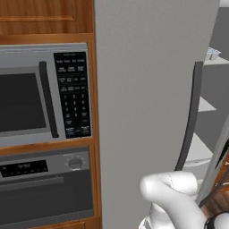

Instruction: Open the freezer door, pick up the ice cube tray from the freezer, and place it on the dining counter.

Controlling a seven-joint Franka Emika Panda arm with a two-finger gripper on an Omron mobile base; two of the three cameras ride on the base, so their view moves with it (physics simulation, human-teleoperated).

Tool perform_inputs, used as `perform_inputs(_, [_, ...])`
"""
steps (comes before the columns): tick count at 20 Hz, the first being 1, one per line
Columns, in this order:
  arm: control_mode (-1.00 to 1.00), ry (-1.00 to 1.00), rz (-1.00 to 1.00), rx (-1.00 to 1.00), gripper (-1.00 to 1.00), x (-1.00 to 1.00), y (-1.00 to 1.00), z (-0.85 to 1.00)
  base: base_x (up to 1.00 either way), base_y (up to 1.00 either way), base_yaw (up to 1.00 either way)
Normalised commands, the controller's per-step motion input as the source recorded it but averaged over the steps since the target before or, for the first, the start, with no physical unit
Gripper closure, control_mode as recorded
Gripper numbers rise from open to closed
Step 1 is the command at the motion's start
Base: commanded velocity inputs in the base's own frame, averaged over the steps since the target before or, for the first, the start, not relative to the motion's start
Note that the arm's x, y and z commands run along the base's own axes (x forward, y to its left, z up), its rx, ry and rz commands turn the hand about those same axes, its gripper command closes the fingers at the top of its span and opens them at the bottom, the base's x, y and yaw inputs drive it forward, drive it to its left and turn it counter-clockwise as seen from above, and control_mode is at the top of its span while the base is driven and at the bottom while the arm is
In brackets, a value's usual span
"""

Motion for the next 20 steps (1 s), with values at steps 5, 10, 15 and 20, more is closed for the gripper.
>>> perform_inputs(5, [-1.00, 0.01, 0.00, 0.00, -1.00, -0.32, -0.30, 0.05, 0.00, 0.00, 0.00])
perform_inputs(10, [-1.00, 0.00, -0.01, 0.00, -1.00, -0.47, -0.14, 0.07, 0.00, 0.00, 0.00])
perform_inputs(15, [-1.00, 0.00, -0.05, 0.00, -1.00, -0.98, -0.08, 0.24, 0.00, 0.00, 0.00])
perform_inputs(20, [-1.00, 0.06, -0.09, 0.00, -1.00, -0.96, 0.00, 0.37, 0.00, 0.00, 0.00])
